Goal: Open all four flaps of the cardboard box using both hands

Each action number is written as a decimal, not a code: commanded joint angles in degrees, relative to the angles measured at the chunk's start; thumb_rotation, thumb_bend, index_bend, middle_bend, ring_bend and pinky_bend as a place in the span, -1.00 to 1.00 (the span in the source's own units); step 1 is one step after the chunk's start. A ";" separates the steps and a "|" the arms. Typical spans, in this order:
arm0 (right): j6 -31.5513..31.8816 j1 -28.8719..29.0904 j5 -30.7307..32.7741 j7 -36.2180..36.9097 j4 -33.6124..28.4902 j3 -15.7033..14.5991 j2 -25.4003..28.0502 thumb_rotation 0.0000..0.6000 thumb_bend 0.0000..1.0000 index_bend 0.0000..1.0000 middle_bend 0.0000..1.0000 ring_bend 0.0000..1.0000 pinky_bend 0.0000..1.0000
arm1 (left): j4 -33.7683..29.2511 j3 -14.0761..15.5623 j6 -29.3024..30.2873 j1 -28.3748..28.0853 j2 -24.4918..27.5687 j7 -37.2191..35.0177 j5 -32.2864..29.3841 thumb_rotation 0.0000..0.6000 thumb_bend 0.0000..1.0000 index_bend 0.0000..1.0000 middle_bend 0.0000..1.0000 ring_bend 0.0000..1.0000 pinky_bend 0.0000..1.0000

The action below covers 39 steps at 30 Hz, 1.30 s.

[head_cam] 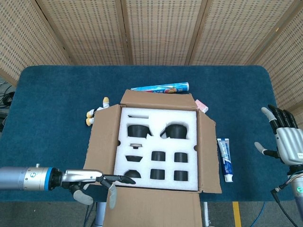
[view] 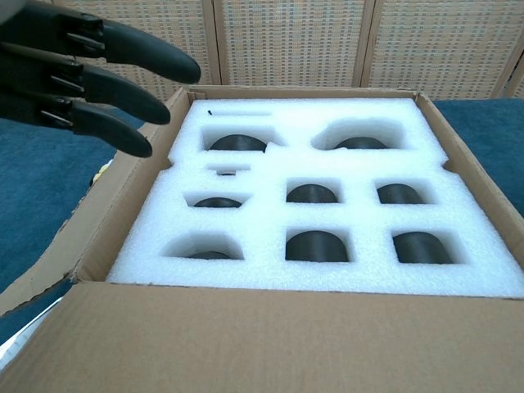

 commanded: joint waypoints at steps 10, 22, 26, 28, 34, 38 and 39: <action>-0.46 0.29 0.60 0.19 0.69 0.14 -0.61 1.00 -0.48 -0.86 -0.93 -1.00 -1.00 | -5.61 -3.66 -10.81 6.70 4.25 26.60 -16.25 -0.62 -0.90 -0.21 -1.00 -1.00 -1.00; -1.04 0.40 1.47 1.11 3.10 0.14 -1.82 1.00 -0.48 -0.86 -0.93 -1.00 -1.00 | -9.39 -10.30 -13.02 19.89 2.53 66.20 -40.19 -0.62 -0.90 -0.44 -1.00 -1.00 -1.00; -1.15 0.35 1.70 1.25 3.90 0.07 -2.22 1.00 -0.48 -0.86 -0.93 -1.00 -1.00 | -8.80 -12.06 -10.80 23.98 0.75 75.43 -46.06 -0.62 -0.90 -0.59 -1.00 -1.00 -1.00; -1.10 0.31 1.86 0.96 4.40 0.02 -2.48 1.00 -0.48 -0.86 -0.93 -1.00 -1.00 | -8.43 -12.99 -9.38 26.11 -0.35 79.85 -48.68 -0.62 -0.90 -0.67 -1.00 -1.00 -1.00; -0.79 0.34 2.21 -0.66 5.48 -0.12 -3.62 1.00 -0.48 -0.86 -0.93 -1.00 -1.00 | -7.20 -15.30 -5.06 31.85 -3.32 89.43 -53.66 -0.63 -0.90 -0.87 -1.00 -1.00 -1.00; -0.57 0.27 2.80 -2.46 6.38 -0.37 -4.65 1.00 -0.48 -0.86 -0.93 -1.00 -1.00 | -5.80 -16.21 -0.85 36.51 -5.46 97.85 -56.90 -0.61 -0.90 -0.94 -1.00 -1.00 -1.00; -0.43 0.25 2.88 -2.83 6.47 -0.39 -4.89 1.00 -0.48 -0.86 -0.93 -1.00 -1.00 | -5.83 -16.60 0.10 37.32 -6.11 99.12 -57.25 -0.61 -0.90 -0.94 -1.00 -1.00 -1.00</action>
